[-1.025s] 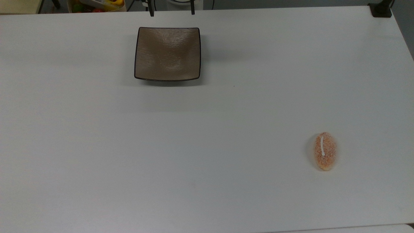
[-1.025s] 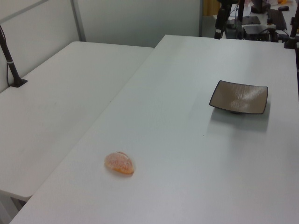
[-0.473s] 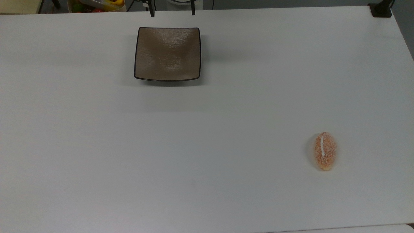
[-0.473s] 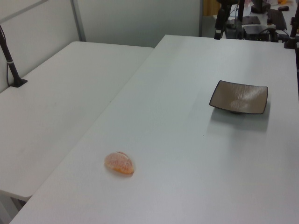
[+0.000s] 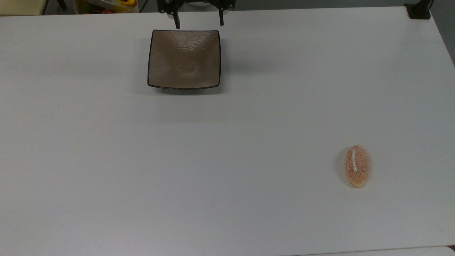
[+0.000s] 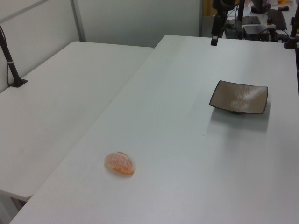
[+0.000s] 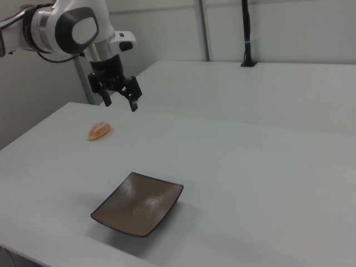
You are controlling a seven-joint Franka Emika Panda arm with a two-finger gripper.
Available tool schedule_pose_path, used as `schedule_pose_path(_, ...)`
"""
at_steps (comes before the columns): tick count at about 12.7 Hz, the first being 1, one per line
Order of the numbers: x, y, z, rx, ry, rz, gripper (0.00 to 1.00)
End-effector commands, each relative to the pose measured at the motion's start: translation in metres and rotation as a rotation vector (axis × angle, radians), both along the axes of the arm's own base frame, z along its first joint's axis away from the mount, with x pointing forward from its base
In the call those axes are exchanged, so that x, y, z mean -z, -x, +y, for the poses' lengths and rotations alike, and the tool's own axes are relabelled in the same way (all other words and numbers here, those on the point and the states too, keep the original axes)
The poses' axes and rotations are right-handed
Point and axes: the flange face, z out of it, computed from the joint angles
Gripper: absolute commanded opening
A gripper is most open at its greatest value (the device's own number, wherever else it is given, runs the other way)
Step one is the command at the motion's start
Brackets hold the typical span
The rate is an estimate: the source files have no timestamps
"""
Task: Bread is placed on a ceramic plate
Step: 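Move the open gripper over the orange bread roll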
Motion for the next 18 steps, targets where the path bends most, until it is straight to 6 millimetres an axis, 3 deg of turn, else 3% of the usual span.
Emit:
schedule_pose_path(1, -0.013, -0.021, 0.035, 0.078, -0.057, -0.098, 1.0)
schedule_pose_path(7, -0.003, -0.062, 0.142, 0.161, -0.133, -0.252, 1.0)
schedule_pose_path(9, 0.01, -0.08, 0.175, 0.178, -0.139, -0.292, 1.0)
schedule_pose_path(13, 0.059, -0.096, 0.242, 0.17, -0.178, -0.406, 1.0)
schedule_pose_path(18, 0.115, -0.102, 0.292, 0.112, -0.212, -0.435, 1.0)
